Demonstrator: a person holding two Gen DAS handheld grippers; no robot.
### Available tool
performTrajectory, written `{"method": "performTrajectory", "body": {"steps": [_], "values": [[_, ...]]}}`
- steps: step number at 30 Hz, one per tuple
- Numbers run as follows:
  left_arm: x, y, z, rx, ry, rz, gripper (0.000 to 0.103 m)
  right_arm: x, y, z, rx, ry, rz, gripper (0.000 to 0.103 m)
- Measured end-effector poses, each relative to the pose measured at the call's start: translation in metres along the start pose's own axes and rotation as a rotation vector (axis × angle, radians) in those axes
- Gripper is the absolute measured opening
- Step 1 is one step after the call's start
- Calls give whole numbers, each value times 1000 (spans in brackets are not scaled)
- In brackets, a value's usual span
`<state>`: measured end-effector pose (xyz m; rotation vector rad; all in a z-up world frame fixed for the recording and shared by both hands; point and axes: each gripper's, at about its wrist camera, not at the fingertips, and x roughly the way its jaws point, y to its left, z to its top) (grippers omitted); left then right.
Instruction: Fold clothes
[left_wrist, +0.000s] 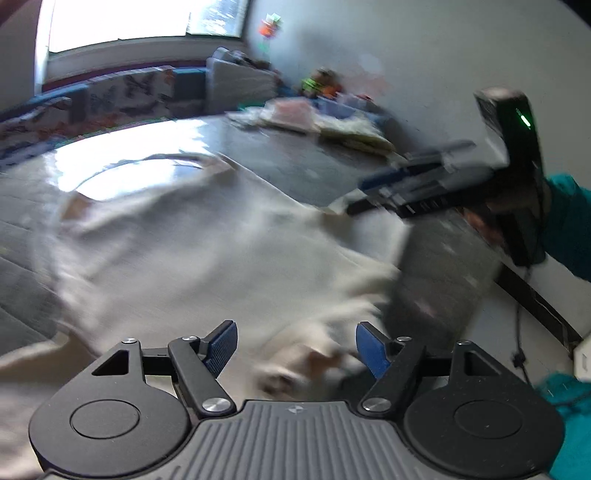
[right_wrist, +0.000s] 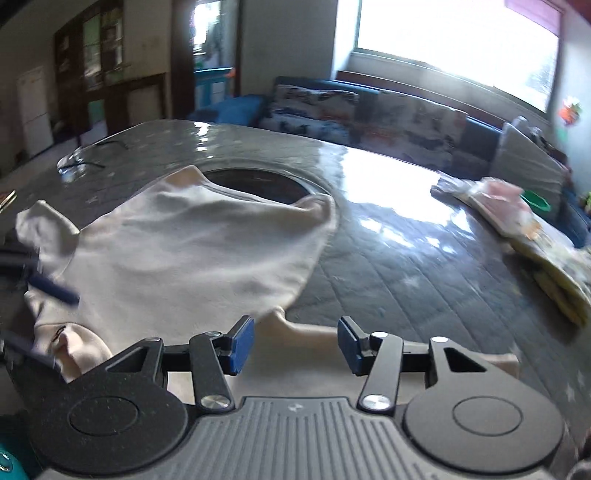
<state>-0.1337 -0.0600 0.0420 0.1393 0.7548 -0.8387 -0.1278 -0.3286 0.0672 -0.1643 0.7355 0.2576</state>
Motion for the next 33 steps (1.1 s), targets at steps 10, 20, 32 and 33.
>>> {"method": "performTrajectory", "body": {"steps": [10, 20, 32, 33], "values": [[26, 115, 69, -213, -29, 346, 73, 38, -25, 56, 102, -12, 38, 48], [87, 172, 106, -254, 6, 437, 73, 119, -54, 100, 196, 17, 39, 47], [115, 182, 104, -243, 45, 390, 37, 185, -61, 108, 223, 82, 70, 16], [115, 182, 104, -242, 43, 388, 32, 185, -60, 108, 217, 83, 65, 12]]}}
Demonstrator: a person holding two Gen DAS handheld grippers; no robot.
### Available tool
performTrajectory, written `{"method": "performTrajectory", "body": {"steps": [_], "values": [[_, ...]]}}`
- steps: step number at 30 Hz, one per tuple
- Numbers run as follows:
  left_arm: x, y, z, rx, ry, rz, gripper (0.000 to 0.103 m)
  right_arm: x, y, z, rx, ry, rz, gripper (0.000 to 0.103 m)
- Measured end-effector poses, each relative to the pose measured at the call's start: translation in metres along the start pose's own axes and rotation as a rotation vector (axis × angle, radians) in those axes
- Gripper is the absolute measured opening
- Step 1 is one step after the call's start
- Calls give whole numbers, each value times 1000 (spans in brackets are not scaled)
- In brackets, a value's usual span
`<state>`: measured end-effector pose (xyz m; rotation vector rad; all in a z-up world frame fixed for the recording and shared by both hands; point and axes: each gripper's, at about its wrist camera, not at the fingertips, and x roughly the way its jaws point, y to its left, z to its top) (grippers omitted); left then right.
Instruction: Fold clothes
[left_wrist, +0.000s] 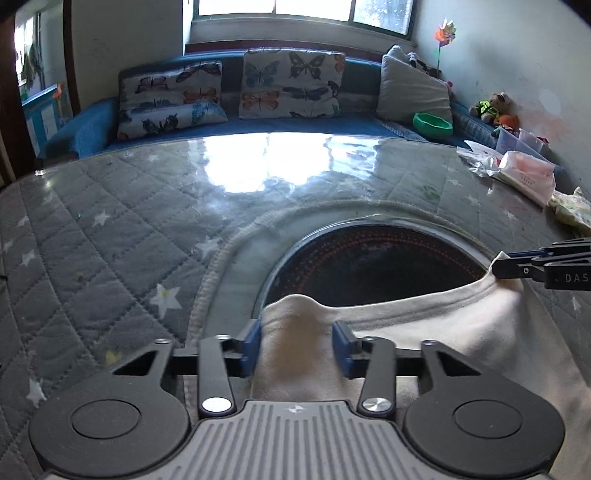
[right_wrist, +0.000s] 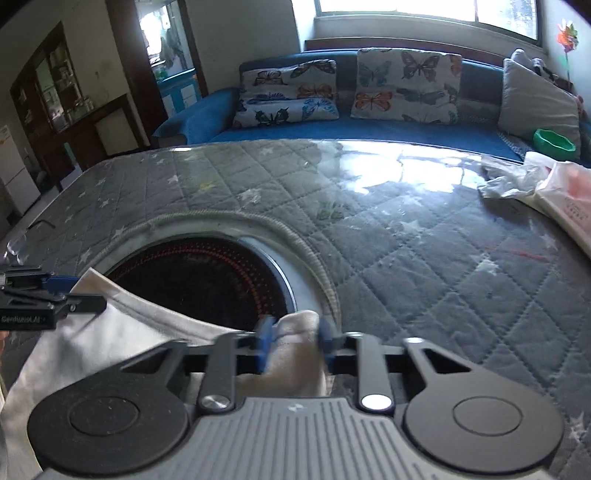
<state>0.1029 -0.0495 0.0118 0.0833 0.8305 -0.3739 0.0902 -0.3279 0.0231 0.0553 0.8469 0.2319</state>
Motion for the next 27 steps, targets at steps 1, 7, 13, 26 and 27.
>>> {"method": "performTrajectory", "body": {"steps": [1, 7, 13, 26, 27], "values": [[0, 1, 0, -12, 2, -12, 25, -1, 1, -1, -2, -4, -4, 9], [-29, 8, 4, -48, -82, -85, 6, -31, 3, -3, 0, -84, 43, 6], [-91, 10, -16, 5, -194, -199, 6, -95, 8, -22, -83, -176, 131, 6], [-156, -10, -116, 250, -115, -337, 16, -163, 23, -112, -226, -35, 234, 13], [-158, -8, -113, 229, -124, -333, 18, -166, 21, -112, -205, -40, 233, 13]]}}
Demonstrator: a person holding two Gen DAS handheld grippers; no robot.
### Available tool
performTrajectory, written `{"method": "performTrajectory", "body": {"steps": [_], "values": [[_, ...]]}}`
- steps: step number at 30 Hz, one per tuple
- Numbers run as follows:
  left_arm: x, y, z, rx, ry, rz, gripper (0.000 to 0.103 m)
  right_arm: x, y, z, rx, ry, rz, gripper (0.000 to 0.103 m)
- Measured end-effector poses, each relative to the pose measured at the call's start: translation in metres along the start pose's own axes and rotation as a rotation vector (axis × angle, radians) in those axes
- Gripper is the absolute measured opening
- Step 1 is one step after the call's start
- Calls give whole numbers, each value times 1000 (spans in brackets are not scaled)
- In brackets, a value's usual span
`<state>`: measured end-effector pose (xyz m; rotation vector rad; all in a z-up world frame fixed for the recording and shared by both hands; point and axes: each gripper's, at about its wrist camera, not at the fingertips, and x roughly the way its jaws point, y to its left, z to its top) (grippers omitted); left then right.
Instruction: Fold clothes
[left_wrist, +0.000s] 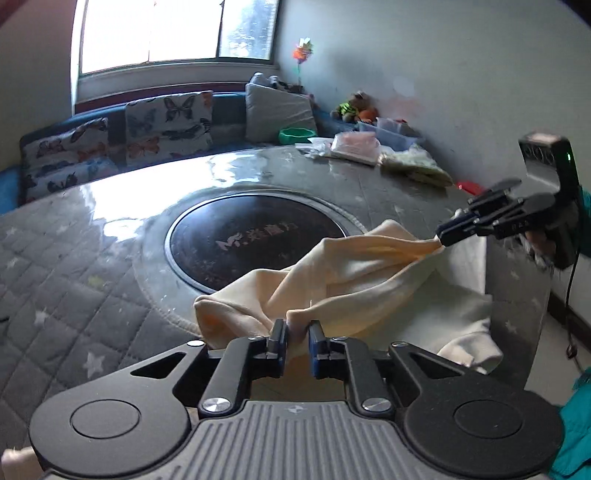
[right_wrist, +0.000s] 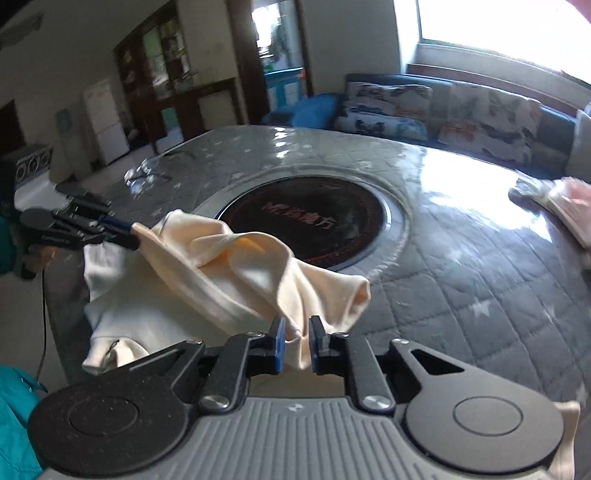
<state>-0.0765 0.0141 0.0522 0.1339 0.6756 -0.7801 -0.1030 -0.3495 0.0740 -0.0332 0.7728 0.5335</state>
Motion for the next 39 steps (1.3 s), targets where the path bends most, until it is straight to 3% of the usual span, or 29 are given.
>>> {"method": "performTrajectory", "body": {"steps": [4, 8, 10, 14, 18, 22, 26, 31, 35, 37, 39], "values": [[-9, 13, 17, -63, -54, 6, 24, -6, 0, 5, 46, -39, 8, 16], [-9, 14, 27, -83, -78, 27, 27, 4, 11, 10, -4, -19, -15, 18], [-3, 8, 26, -55, -55, 44, 28, 12, 22, 8, -51, -3, -40, 28], [19, -17, 12, 69, 36, 48, 29, 25, 36, 2, -115, 31, -96, 33], [32, -35, -1, 163, 79, 61, 41, 29, 43, -3, -143, 50, -97, 41], [40, -39, -7, 203, 116, 86, 40, 30, 50, -9, -194, 62, -124, 43], [46, -41, -10, 229, 134, 114, 28, 32, 55, -14, -232, 69, -158, 42], [45, -42, -11, 228, 123, 148, 10, 36, 65, -20, -300, 83, -219, 37], [33, -39, -7, 175, 72, 186, 7, 38, 75, -26, -366, 70, -284, 31], [25, -36, -6, 147, 43, 206, 7, 40, 79, -29, -388, 67, -319, 14], [17, -33, -7, 116, 18, 238, 7, 39, 81, -31, -401, 50, -353, 5]]}}
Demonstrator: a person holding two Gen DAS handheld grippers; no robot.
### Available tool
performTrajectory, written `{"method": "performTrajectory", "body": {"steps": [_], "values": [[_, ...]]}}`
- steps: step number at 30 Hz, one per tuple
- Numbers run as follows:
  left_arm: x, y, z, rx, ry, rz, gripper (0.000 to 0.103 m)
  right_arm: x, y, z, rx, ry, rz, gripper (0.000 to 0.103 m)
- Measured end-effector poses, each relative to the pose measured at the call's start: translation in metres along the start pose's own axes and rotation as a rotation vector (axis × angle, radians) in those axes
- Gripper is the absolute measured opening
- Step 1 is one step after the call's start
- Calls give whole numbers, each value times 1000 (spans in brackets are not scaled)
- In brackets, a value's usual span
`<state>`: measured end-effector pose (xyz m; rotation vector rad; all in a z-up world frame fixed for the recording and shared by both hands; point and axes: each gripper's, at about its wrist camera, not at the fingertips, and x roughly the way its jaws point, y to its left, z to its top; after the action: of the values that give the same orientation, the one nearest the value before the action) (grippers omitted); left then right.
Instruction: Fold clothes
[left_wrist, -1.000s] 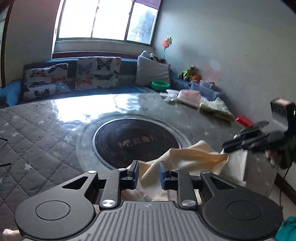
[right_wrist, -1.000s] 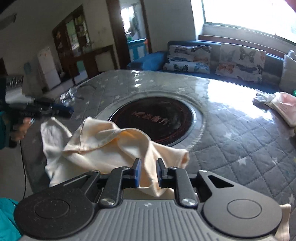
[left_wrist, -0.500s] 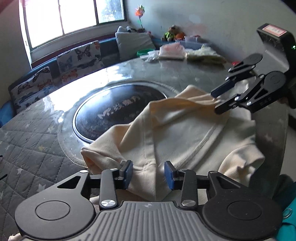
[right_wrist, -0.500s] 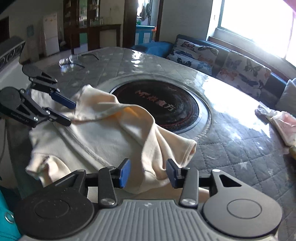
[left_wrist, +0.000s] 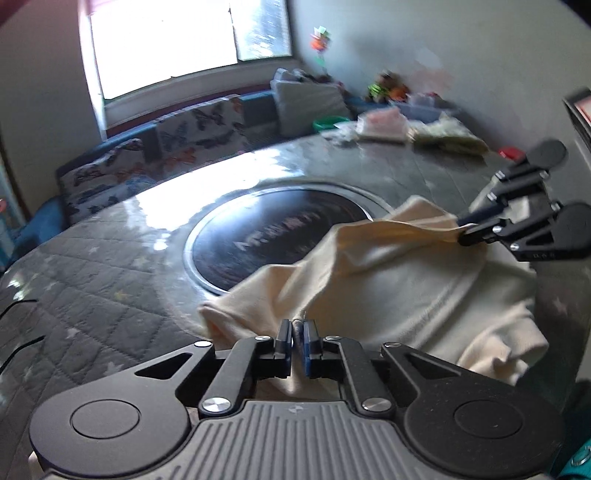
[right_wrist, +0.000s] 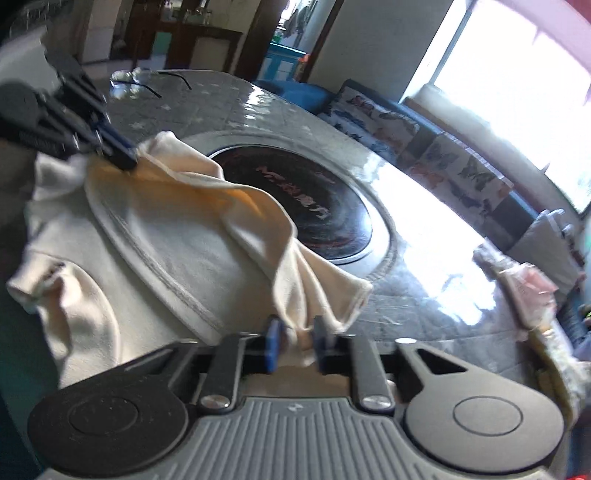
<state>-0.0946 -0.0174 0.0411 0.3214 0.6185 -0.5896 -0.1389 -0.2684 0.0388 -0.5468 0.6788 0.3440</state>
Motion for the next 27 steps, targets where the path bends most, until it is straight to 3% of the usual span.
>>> {"method": "performTrajectory", "body": {"steps": [4, 7, 13, 16, 17, 21, 22, 27], "values": [[-20, 17, -13, -118, -56, 70, 6, -18, -10, -6, 91, -59, -42, 5], [-23, 27, -29, -189, -46, 104, 7, -27, -22, -18, 191, -60, -60, 5], [-19, 22, -41, -162, 10, 96, 11, -24, -17, -30, 186, -22, -26, 5], [-21, 18, -37, -141, 3, 109, 27, -23, -16, -28, 179, -24, -20, 6], [-20, 17, -36, -132, 3, 107, 27, -23, -16, -28, 177, -21, -17, 6], [-15, 12, -35, -95, 12, 77, 21, -21, -14, -27, 165, -4, -5, 5], [-15, 12, -34, -93, 8, 67, 11, -22, -14, -26, 164, -7, -8, 5], [-21, 21, -12, -98, -43, 57, 8, -29, -27, -7, 143, -37, -18, 5]]}}
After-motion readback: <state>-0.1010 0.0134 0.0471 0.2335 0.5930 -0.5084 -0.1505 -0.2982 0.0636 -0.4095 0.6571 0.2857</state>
